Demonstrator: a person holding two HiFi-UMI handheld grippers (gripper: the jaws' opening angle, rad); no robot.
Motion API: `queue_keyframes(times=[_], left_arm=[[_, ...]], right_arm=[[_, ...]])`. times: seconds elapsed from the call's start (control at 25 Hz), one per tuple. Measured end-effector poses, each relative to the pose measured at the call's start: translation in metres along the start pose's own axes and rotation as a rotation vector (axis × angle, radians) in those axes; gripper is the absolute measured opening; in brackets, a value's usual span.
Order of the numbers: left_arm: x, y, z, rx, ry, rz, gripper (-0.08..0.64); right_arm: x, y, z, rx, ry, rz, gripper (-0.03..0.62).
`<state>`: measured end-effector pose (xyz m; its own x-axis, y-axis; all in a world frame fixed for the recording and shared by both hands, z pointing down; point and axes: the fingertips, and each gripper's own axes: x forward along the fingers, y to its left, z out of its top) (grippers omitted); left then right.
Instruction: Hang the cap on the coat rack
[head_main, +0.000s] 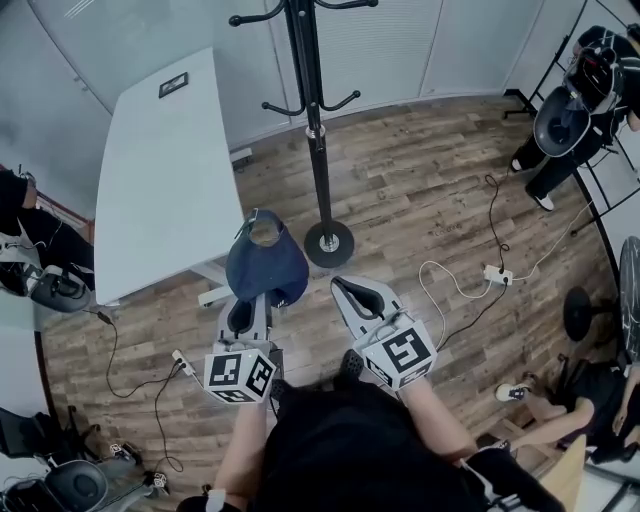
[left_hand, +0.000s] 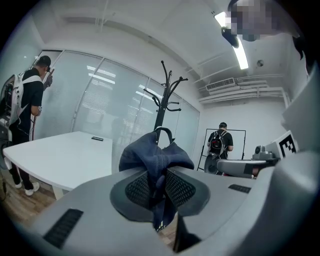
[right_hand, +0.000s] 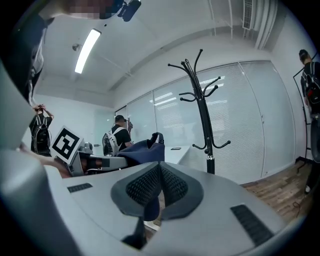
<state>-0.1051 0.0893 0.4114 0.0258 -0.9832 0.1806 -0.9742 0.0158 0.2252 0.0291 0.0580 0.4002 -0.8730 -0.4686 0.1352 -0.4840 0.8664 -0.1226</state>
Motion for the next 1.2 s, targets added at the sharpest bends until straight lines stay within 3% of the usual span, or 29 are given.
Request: queue_keyframes(times=[0.28, 0.64, 0.92, 1.2], left_arm=[[0.022, -0.036, -0.007, -0.060, 0.006, -0.081, 0.063], [0.056, -0.038, -0.014, -0.081, 0.045, -0.161, 0.063], [0.108, -0.025, -0.008, -0.107, 0.059, -0.283, 0.063], [0.162, 0.012, 0.014, -0.111, 0.065, -0.343, 0.063]], right_arm=[[-0.023, -0.029, -0.006, -0.017, 0.010, -0.035, 0.032], [-0.018, -0.051, -0.016, 0.003, 0.035, -0.128, 0.032], [0.019, -0.067, -0.017, 0.027, 0.052, -0.214, 0.032], [0.078, -0.094, 0.009, 0.018, 0.047, -0.267, 0.032]])
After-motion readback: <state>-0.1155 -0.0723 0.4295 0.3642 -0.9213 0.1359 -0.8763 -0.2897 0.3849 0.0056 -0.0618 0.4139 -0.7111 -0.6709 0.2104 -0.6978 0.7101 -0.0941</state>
